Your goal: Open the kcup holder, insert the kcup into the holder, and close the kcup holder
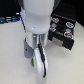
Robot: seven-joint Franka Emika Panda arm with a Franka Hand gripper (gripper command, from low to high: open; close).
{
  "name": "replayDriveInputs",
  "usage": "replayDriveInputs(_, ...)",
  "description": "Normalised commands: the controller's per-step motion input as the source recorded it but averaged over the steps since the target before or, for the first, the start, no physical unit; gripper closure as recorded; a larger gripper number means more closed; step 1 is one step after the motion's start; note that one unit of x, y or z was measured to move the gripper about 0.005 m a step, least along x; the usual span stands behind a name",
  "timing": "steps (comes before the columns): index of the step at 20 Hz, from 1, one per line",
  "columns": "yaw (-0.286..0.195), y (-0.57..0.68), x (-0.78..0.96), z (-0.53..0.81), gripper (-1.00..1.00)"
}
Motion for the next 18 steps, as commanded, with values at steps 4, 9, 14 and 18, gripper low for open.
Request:
replayDriveInputs(4,-0.007,0.03,0.02,0.02,1.00)
replayDriveInputs(9,-0.006,0.07,0.03,0.11,1.00)
replayDriveInputs(14,0.001,0.33,0.04,0.66,1.00)
replayDriveInputs(18,0.031,0.47,0.03,0.84,1.00)
